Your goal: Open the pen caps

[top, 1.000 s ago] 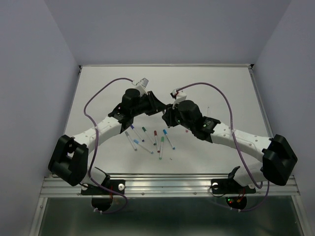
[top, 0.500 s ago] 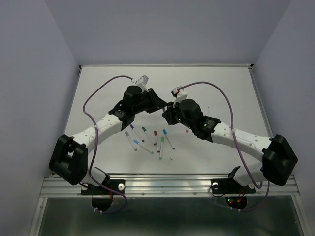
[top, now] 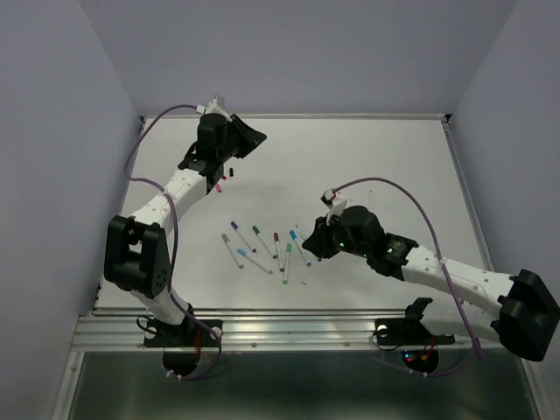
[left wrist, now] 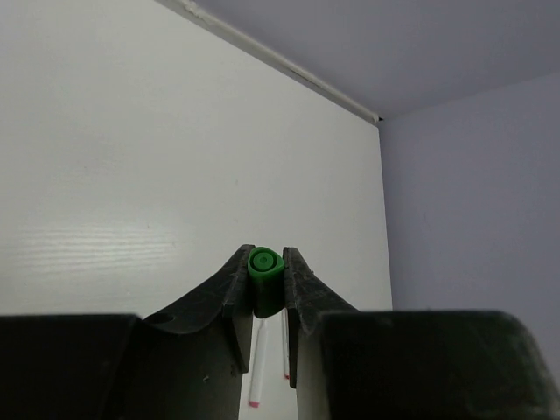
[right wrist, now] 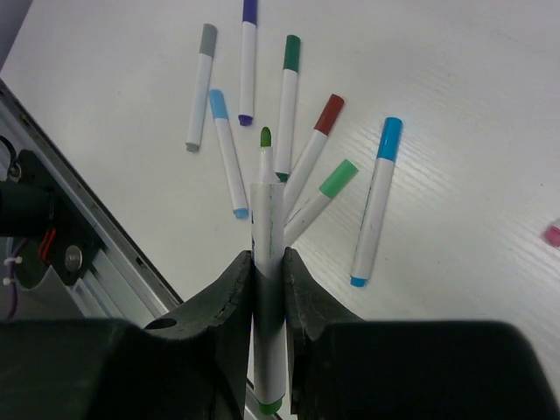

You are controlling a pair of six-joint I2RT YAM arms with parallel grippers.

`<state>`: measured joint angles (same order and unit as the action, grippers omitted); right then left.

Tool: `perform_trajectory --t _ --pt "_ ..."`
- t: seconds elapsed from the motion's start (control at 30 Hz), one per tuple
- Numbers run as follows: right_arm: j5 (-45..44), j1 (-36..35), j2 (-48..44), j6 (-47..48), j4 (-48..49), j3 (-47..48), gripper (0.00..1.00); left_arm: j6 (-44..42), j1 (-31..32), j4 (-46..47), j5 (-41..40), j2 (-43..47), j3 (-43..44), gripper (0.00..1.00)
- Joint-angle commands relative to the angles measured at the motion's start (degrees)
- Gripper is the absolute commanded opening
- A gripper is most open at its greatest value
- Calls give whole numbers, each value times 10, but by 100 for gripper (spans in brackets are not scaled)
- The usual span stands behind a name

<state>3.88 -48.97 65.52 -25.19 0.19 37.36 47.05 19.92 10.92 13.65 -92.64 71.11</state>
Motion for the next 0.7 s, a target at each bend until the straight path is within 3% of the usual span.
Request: perform_trajectory --t 0.0,0.27,0.37,0.5,0.67 --pt "-10 2 -57 -18 0 0 1 -13 -2 20 -45 28 27 0" --pt "-99 10 -64 -16 -37 10 1 -28 -9 -1 -70 53 -16 0" --pt "-130 59 -51 -21 -52 15 1 -40 -13 -33 -109 62 -33 0" --pt "-109 154 -19 -35 -67 11 1 -56 -30 -96 -170 67 -60 0" --pt "-149 190 50 -25 -76 24 1 -72 -45 -144 -231 61 -93 0"
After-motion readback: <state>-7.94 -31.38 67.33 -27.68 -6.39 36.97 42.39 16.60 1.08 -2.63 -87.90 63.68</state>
